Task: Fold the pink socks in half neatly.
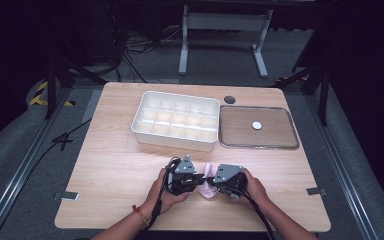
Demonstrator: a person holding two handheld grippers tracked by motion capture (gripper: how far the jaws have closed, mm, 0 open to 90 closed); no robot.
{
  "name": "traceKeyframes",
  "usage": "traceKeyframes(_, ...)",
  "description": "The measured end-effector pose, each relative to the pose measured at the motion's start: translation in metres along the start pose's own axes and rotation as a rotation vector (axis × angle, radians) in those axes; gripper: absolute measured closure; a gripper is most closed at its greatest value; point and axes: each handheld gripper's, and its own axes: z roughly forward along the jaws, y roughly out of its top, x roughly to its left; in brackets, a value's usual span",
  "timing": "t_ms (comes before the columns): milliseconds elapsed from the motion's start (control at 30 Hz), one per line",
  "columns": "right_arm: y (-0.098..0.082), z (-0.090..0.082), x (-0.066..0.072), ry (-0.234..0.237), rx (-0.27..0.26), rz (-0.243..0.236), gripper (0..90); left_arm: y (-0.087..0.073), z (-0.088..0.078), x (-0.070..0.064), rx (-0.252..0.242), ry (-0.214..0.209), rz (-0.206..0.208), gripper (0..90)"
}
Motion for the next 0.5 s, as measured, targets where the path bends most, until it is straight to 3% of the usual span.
traceKeyframes(67,-0.001,-0.003,-0.003,0.013,-0.007,0.016,84.4,0.000,-0.001,0.001,-0.004,0.002,0.001,82.3)
traceKeyframes(200,-0.006,-0.017,-0.009,-0.009,-0.033,0.042,84.6,0.000,-0.002,0.002,0.000,0.008,0.008,82.4)
traceKeyframes(367,-0.012,-0.025,-0.015,-0.026,-0.009,0.048,84.6,0.000,-0.003,0.002,-0.002,0.013,0.007,82.3)
traceKeyframes(500,-0.018,-0.026,-0.019,-0.011,0.014,0.065,84.5,0.001,-0.002,0.002,-0.001,0.021,0.013,82.2)
